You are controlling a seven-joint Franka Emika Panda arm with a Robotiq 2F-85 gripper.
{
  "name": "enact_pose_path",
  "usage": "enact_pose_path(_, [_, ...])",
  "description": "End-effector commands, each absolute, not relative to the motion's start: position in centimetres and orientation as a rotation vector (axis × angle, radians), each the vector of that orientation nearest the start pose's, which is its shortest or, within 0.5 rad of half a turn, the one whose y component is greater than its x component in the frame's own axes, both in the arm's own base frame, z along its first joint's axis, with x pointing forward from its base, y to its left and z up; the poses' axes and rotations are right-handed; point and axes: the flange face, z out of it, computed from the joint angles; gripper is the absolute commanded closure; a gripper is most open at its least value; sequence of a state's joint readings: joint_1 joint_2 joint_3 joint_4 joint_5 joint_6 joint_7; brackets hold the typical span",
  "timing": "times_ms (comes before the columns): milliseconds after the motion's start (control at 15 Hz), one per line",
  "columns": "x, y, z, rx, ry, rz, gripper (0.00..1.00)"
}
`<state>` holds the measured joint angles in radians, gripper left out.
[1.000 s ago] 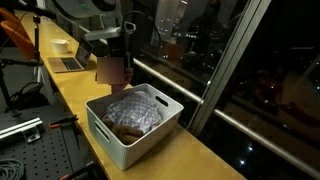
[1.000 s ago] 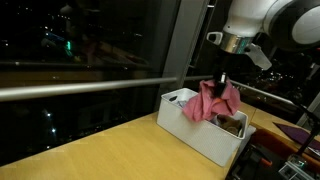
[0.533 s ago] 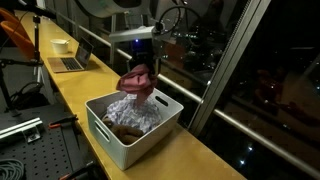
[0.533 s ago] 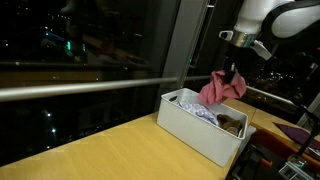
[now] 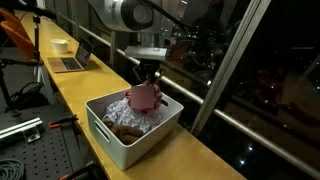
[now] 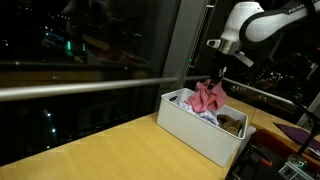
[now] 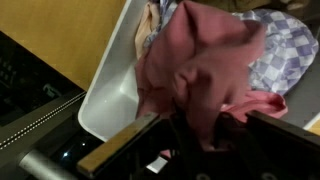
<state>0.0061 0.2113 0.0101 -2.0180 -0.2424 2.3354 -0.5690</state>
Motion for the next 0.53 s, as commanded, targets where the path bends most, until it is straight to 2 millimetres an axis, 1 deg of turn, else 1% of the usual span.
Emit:
enact_pose_path(0, [59.5,0.3,36.1,-3.075,-1.229,-0.082,0.46])
enact_pose_path(133, [58.6,1.3,36.5,-3.084,-1.235,-0.090,0.31])
enact_pose_path(400, [56.8,5.2,37.3,-3.078,-1.259,-0.122,0.02])
enact_pose_path(467, [56.3,6.3,37.5,-3.068,-1.260,-0.130,0.00])
